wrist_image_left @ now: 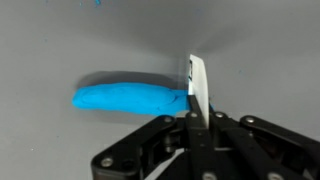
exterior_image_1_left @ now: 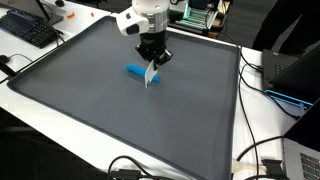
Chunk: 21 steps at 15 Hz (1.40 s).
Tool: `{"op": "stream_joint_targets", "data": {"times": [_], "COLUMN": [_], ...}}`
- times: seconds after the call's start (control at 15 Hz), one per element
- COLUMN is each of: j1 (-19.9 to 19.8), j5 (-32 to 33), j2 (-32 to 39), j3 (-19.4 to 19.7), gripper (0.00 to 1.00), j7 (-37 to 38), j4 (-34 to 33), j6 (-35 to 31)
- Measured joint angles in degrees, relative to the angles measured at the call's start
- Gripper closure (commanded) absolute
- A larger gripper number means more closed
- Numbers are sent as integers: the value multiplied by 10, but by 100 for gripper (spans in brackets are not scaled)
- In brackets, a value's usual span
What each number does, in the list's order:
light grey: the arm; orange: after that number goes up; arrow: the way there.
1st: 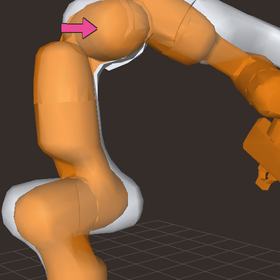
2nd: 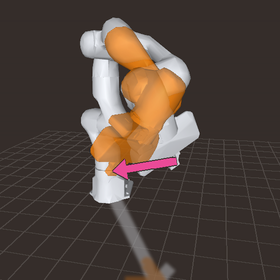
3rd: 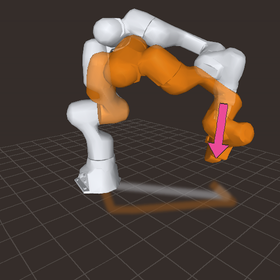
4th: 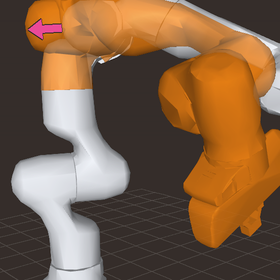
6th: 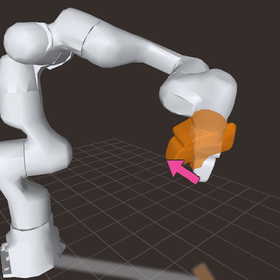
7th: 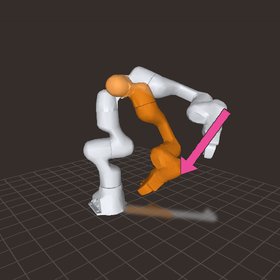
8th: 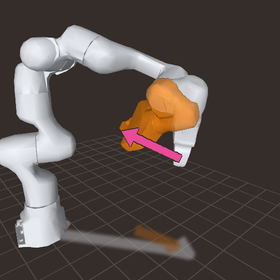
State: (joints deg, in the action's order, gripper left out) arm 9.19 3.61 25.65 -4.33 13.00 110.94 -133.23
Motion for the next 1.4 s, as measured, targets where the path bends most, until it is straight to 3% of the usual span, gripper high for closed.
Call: {"op": "stream_joint_targets", "data": {"times": [0.73,1.4], "j1": [0,-7], "j5": [-9,-89], "j2": [7,-8], "j3": [1,-23], "gripper": [99,99], "j7": [-2,-51], "j4": [4,24], "j6": [-3,9]}}
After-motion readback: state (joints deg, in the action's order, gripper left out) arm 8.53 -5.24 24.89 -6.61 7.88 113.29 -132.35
